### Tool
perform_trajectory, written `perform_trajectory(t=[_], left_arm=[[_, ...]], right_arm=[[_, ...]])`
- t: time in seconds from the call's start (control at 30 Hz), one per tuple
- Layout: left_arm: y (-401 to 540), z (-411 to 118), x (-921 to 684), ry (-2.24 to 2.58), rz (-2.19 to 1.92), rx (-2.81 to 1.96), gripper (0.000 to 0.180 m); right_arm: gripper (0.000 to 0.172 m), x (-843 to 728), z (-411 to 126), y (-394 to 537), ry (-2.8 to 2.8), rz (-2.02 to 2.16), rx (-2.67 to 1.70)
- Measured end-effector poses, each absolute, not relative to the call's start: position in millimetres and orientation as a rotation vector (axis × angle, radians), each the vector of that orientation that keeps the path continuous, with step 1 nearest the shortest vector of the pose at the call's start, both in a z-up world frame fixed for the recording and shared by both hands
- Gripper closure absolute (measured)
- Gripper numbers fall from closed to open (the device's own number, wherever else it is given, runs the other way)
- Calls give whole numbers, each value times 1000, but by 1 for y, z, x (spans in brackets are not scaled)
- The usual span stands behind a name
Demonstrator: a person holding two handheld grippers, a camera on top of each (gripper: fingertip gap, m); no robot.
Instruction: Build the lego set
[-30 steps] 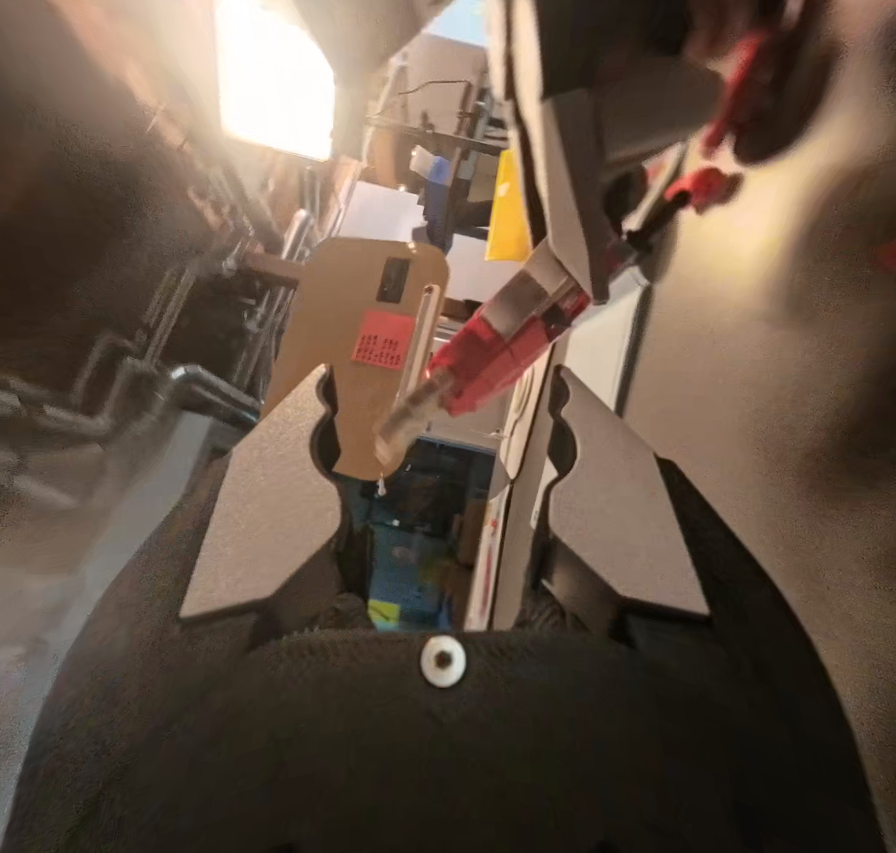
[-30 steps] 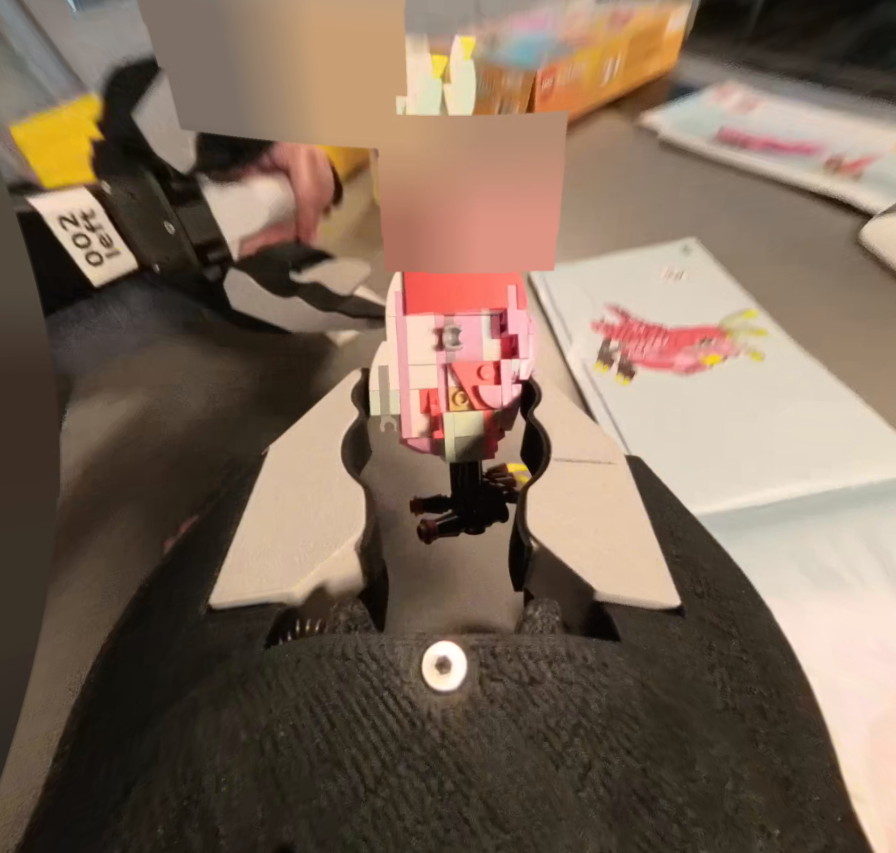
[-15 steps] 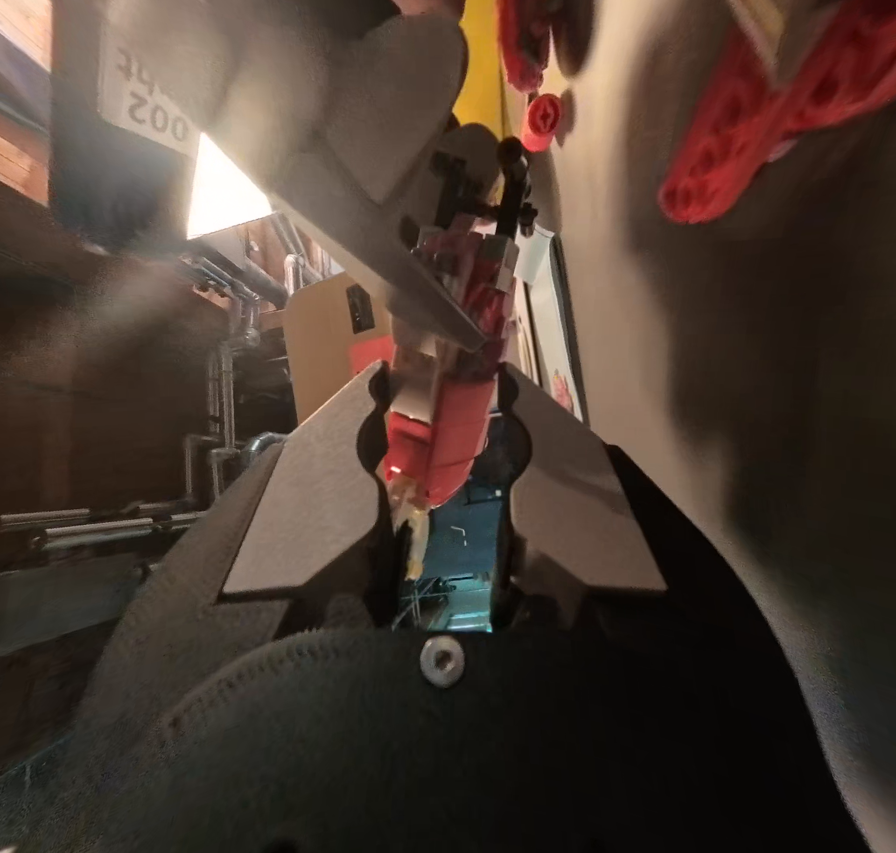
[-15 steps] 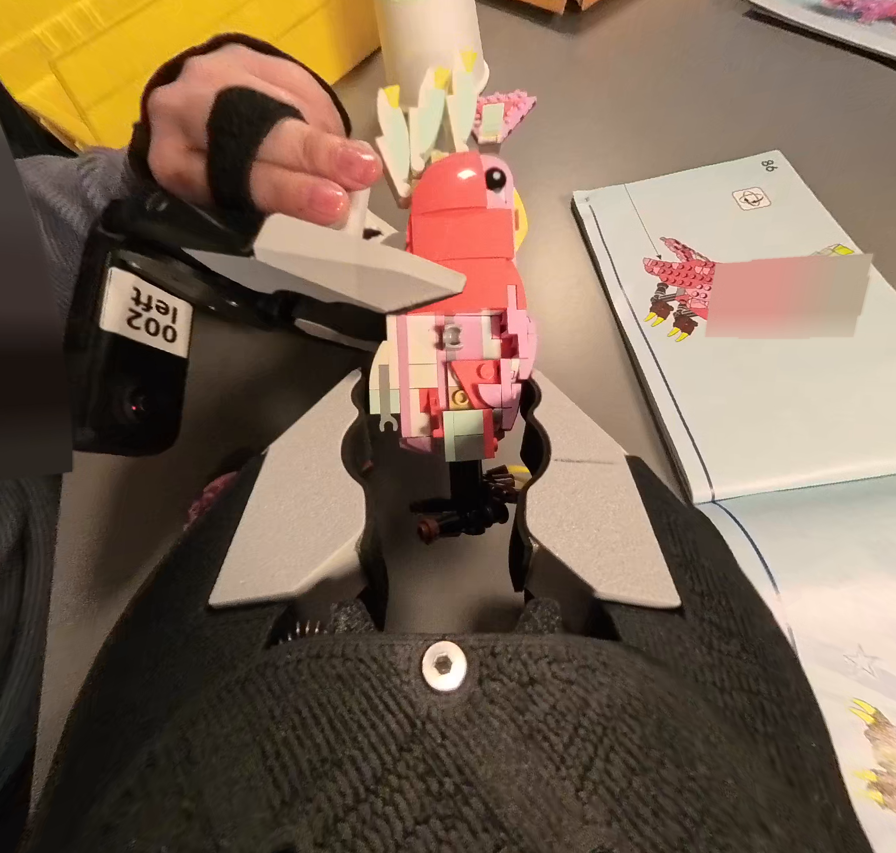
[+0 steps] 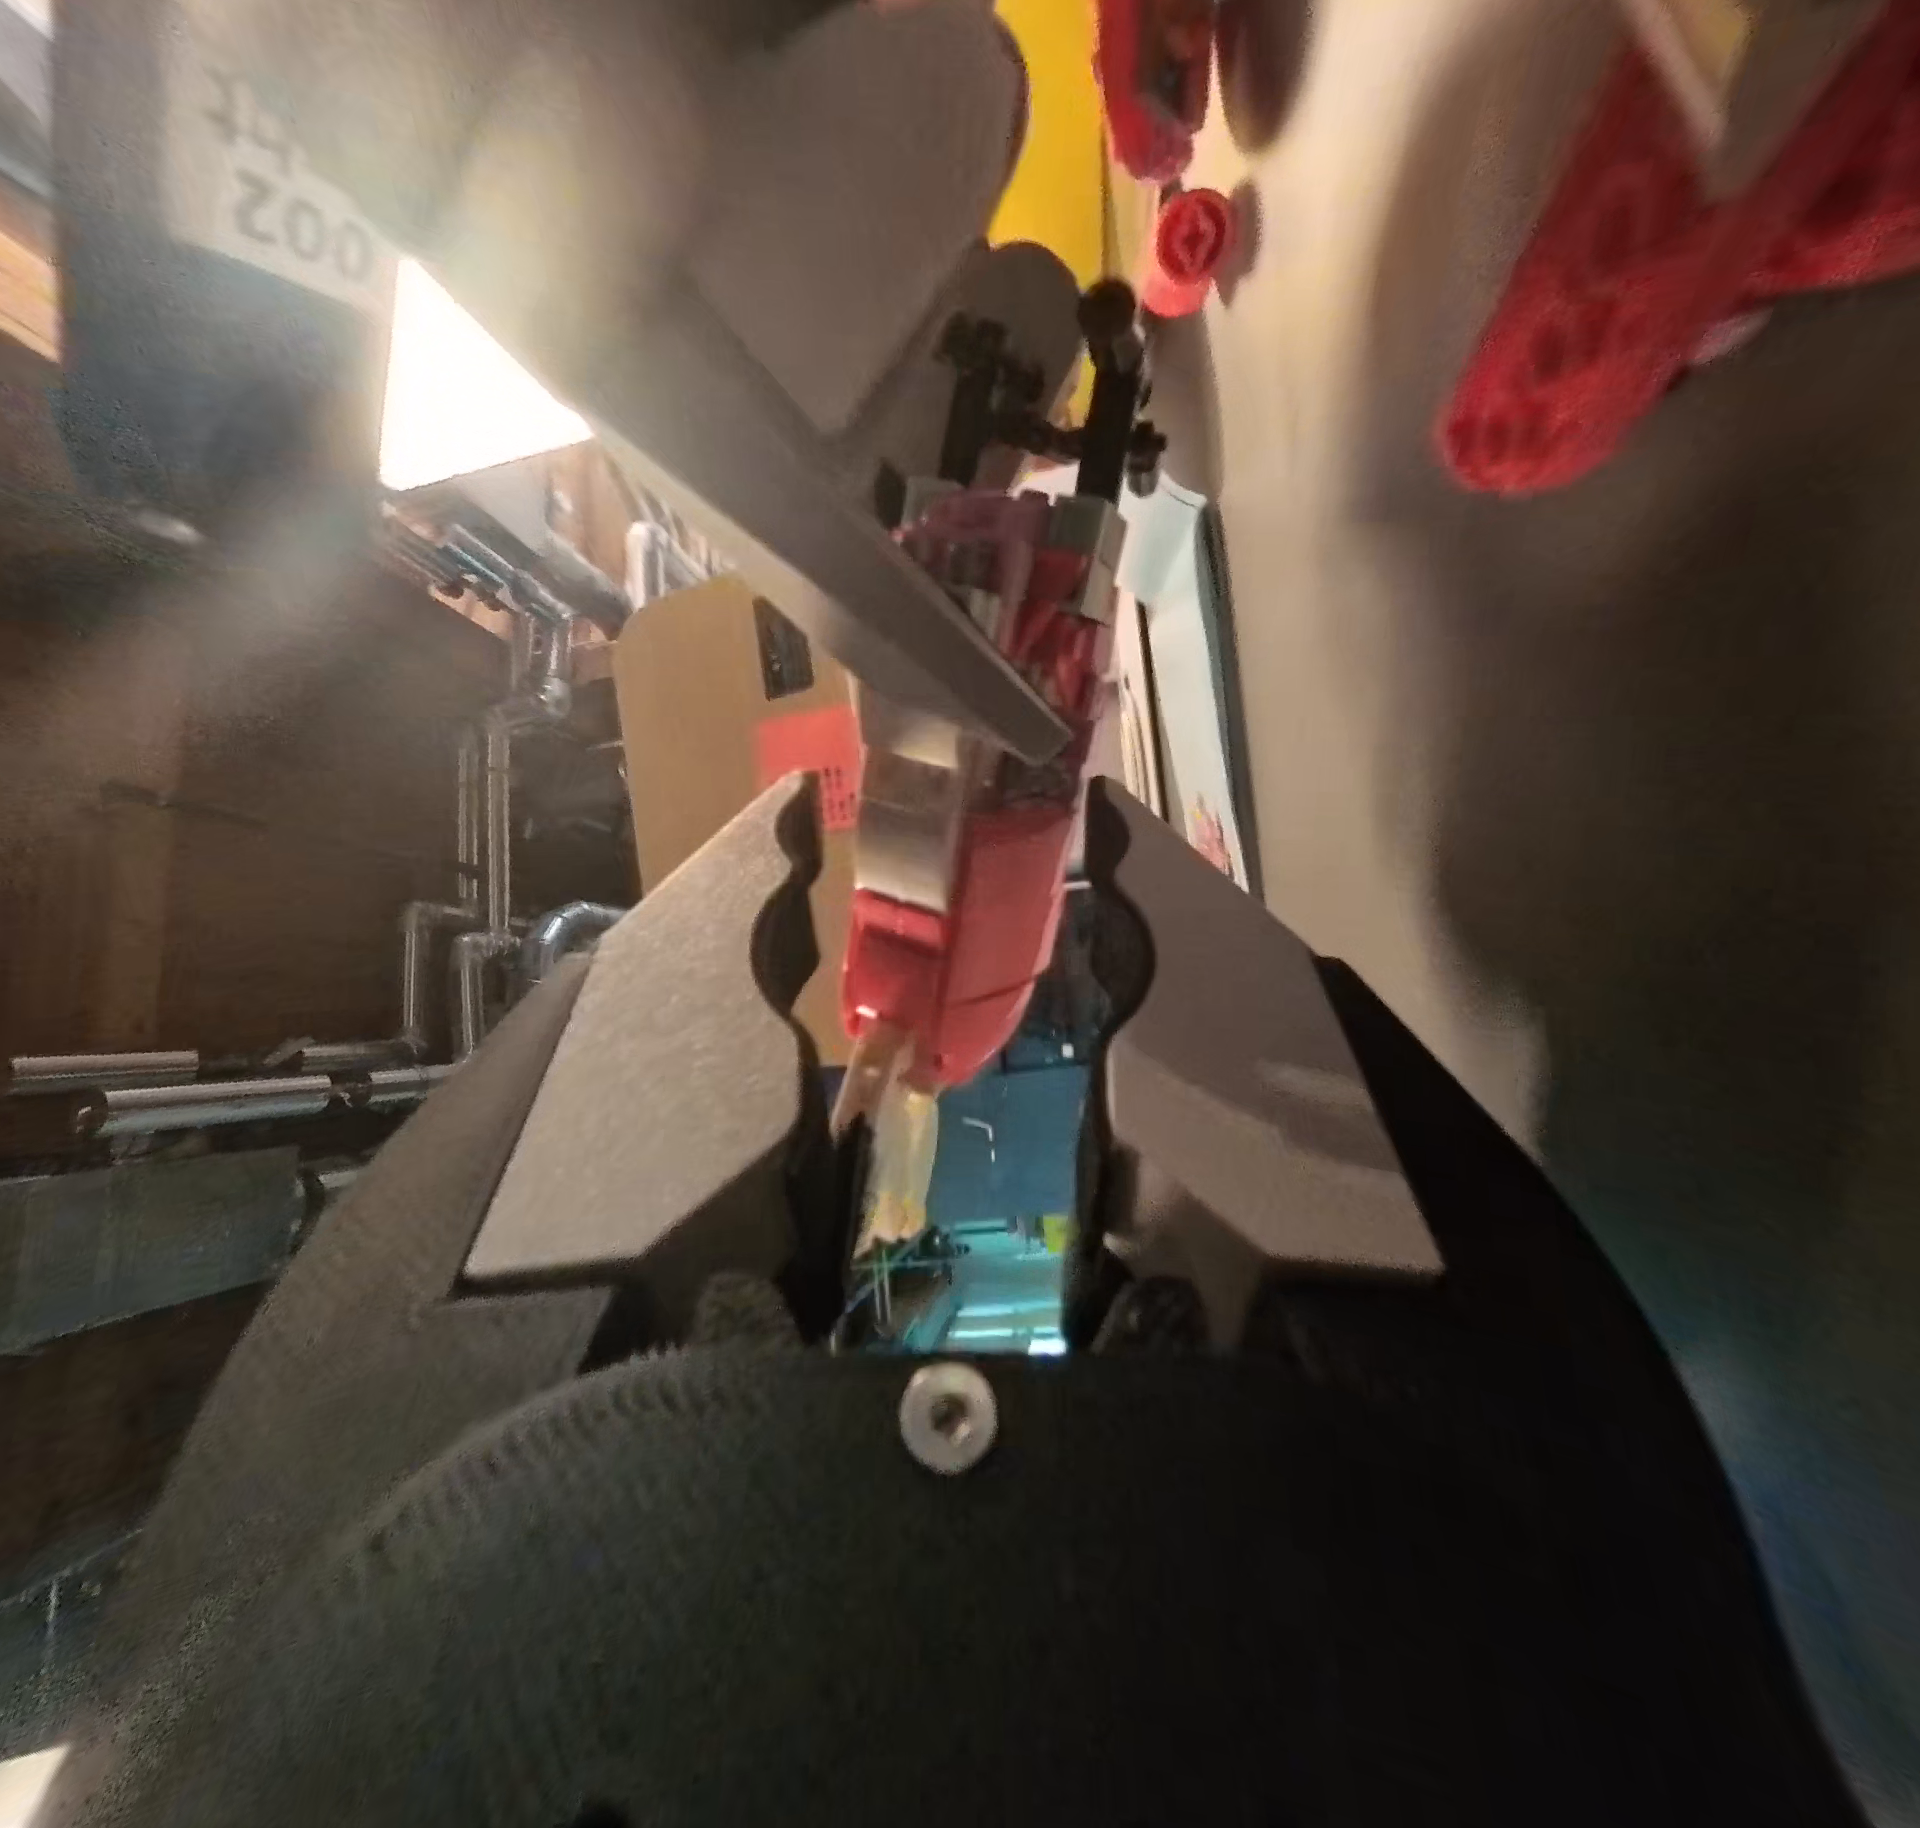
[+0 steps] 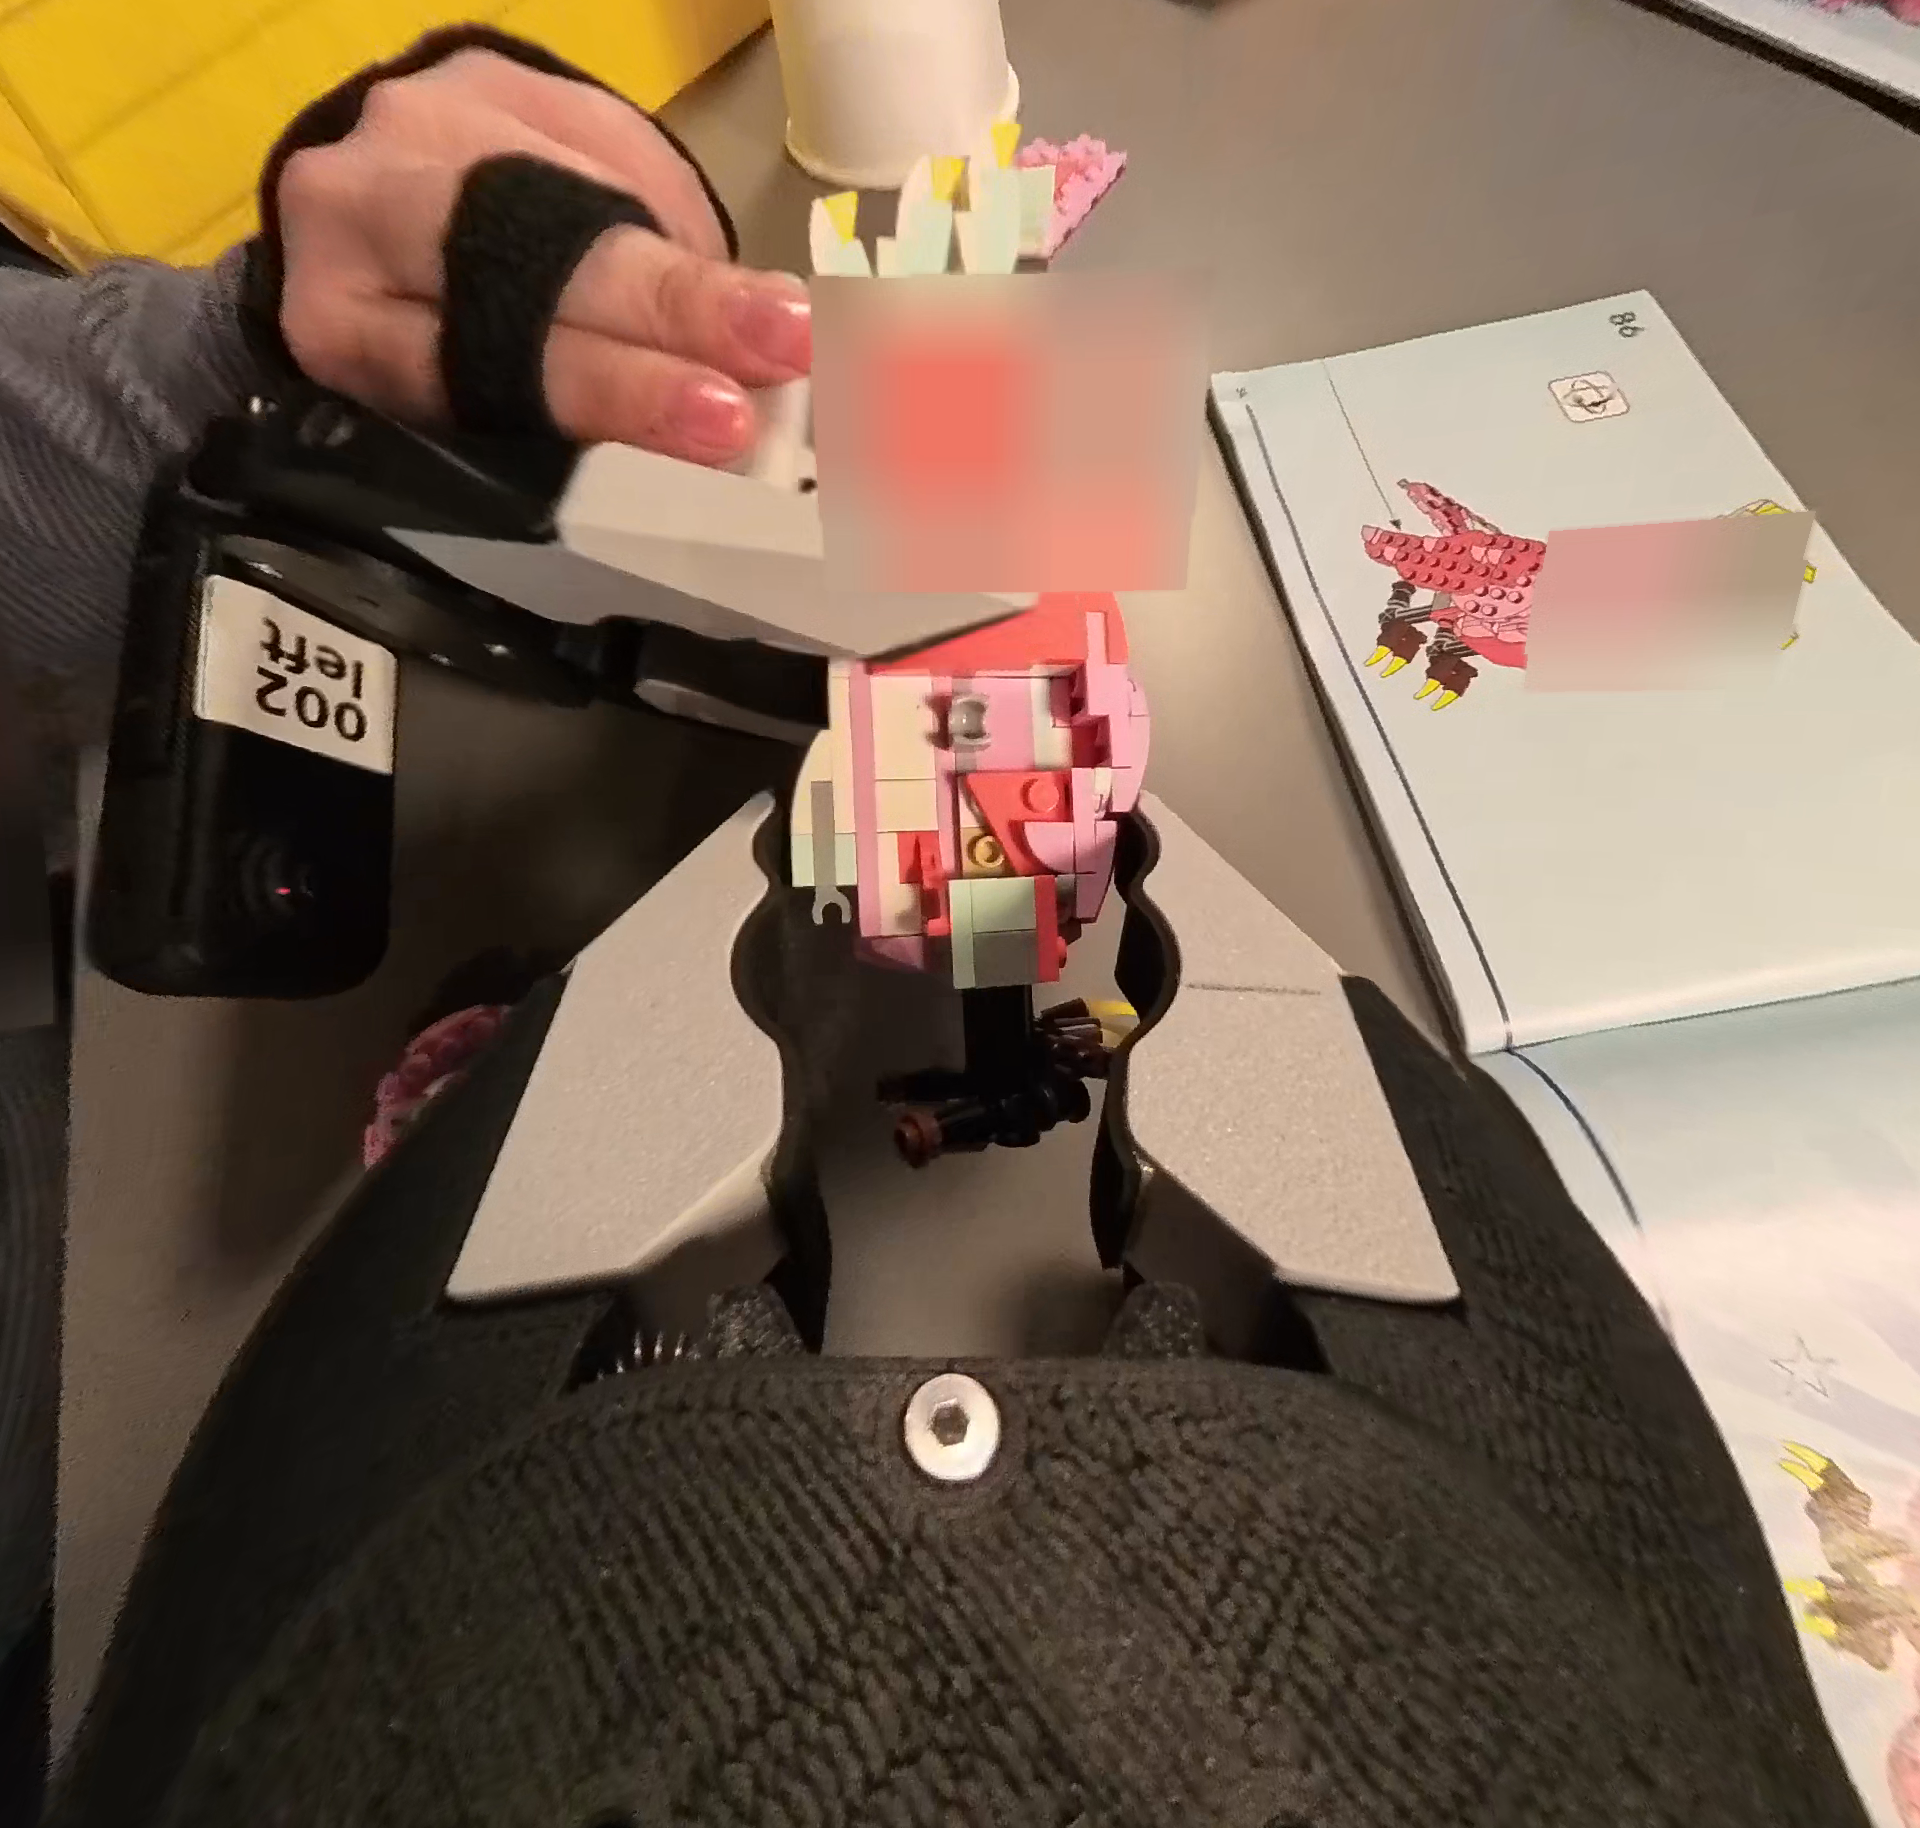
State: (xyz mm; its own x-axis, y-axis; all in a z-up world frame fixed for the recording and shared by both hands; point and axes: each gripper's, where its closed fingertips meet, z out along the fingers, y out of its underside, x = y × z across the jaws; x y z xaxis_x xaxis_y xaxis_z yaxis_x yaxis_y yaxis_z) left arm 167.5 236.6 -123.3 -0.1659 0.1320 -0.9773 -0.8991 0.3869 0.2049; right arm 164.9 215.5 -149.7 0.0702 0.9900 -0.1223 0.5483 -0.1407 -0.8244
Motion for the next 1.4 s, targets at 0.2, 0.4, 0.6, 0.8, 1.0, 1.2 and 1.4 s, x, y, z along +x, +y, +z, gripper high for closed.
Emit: perform_trajectory(t=[0.2, 0.4, 0.6, 0.8, 1.0, 1.2, 1.4], left_arm=[[221, -125, 178, 1494, 1041, -626, 147], [220, -131, 180, 1537, 1060, -603, 148], [222, -145, 183, 1605, 1045, -636, 151], [235, -141, 171, 1519, 1003, -815, 126], [245, -138, 165, 1477, 1098, -843, 140], [247, -139, 164, 1482, 1106, -882, 140], [253, -144, 159, 1438, 1023, -984, 140]], right_arm=[[111, 169, -146, 221, -1510, 946, -1757], [111, 172, -150, 222, -1555, 871, -1735], [111, 179, -163, 229, -1627, 704, -1718], [111, 177, -160, 225, -1637, 733, -1688], [111, 170, -161, 209, -1689, 805, -1657], [111, 169, -161, 211, -1673, 816, -1662], [95, 194, -110, 237, -1460, 838, -1546]])
